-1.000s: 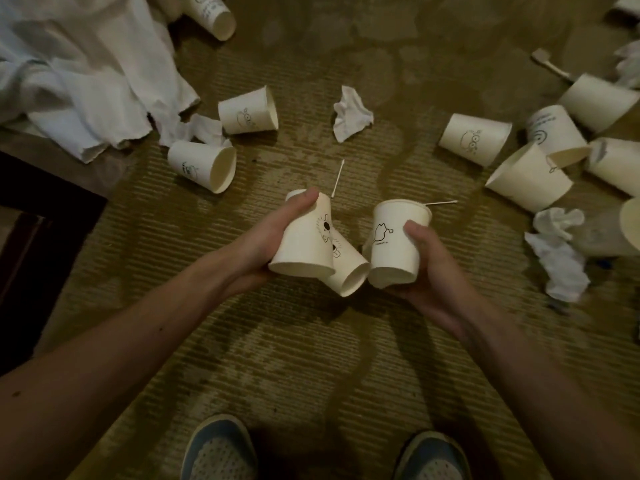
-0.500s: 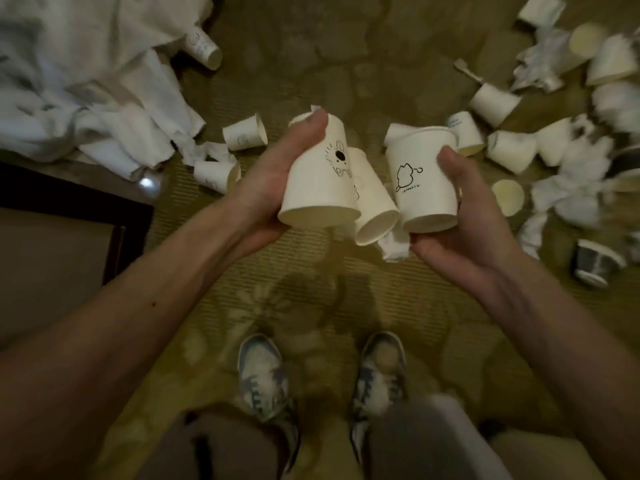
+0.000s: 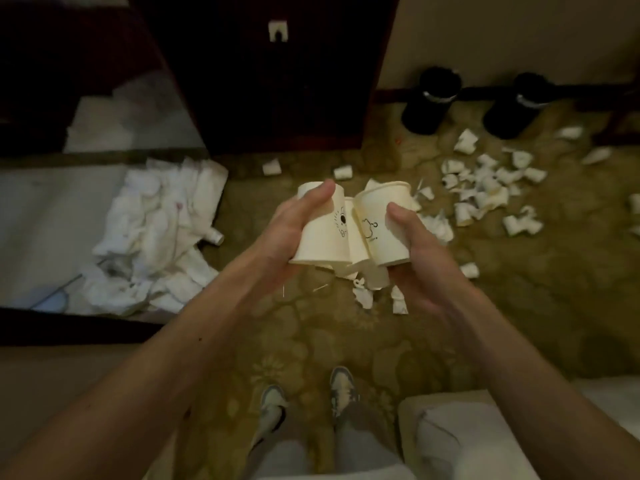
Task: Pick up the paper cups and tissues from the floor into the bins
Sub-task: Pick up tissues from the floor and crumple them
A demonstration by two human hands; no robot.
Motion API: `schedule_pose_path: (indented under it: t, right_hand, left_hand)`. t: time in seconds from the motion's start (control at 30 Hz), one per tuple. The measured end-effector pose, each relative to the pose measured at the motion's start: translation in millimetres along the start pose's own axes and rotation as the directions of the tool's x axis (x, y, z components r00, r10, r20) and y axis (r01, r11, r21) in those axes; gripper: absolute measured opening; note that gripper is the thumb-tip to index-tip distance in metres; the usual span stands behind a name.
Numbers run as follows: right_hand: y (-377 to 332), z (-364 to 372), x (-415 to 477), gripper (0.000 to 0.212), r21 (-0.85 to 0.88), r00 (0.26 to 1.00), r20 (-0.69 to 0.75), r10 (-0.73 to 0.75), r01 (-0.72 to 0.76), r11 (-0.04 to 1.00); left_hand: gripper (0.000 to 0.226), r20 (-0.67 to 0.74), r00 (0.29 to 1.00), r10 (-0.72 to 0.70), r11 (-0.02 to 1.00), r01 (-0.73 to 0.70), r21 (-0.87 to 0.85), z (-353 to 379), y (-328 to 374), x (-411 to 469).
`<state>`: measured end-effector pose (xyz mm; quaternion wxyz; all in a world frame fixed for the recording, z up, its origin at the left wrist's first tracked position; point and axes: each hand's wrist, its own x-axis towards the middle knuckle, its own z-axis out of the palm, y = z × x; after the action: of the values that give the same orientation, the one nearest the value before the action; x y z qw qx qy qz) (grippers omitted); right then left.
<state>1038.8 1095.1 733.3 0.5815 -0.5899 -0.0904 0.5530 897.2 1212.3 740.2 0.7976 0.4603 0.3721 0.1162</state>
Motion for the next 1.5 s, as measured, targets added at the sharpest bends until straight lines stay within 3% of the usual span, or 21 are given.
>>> schedule_pose_path:
  t: [0.27,0.43,0.57,0.8,0.97,1.03,1.13,1.3,1.4,1.5]
  right_hand:
    - [-82,65,-110,0.055,-0.019,0.921,-0.155,-0.358,0.359,0.933]
    - [-64,75,-191,0.083,0.044,0.812,-0.453,-0.369,0.434,0.9]
    - [-11,71,-264,0.073,0.14,0.641,-0.695,-0.325,0.565,0.813]
    - [112,72,-387,0.064,0.205,0.299,-0.951,-0.083,0.807,0.554]
    - [220,88,-478,0.061,0.069,0.036,-0.994,0.106,0.943,0.325]
    - [264,92,-523,0.063,0.014,-0.042,-0.98,0.194,0.96,0.281]
    - [334,98,-594,0.065,-0.044,-0.133,-0.936,0.327,0.962,0.268]
    - [444,107,-723,0.06,-0.111,-0.286,-0.805,0.519,0.933,0.342]
    - [499,112,-790,0.047,-0.157,-0.331,-0.726,0.603,0.933,0.323]
    - [541,112,-844,0.062,-0.186,-0.337,-0.664,0.668,0.939,0.289]
  left_hand:
    - [0.066,0.235,0.957,0.17,0.959,-0.216,0.184,37,127,-73]
    - [0.056,0.531,0.845,0.066,0.892,-0.289,0.349,80,154,-110]
    - [0.076,0.677,0.722,-0.143,0.8,-0.32,0.509,141,132,-149]
    - [0.061,0.784,0.392,-0.481,0.631,-0.466,0.62,237,18,-256]
    - [0.082,0.737,0.212,-0.642,0.517,-0.591,0.62,278,-104,-370]
    - [0.084,0.705,0.147,-0.694,0.493,-0.617,0.613,288,-154,-423]
    - [0.087,0.628,0.056,-0.776,0.46,-0.632,0.624,300,-230,-509]
    - [0.088,0.53,-0.07,-0.845,0.457,-0.609,0.648,312,-351,-653]
    - [0.088,0.519,-0.096,-0.849,0.459,-0.619,0.637,315,-412,-730]
    - [0.094,0.463,-0.135,-0.876,0.418,-0.69,0.59,321,-465,-797]
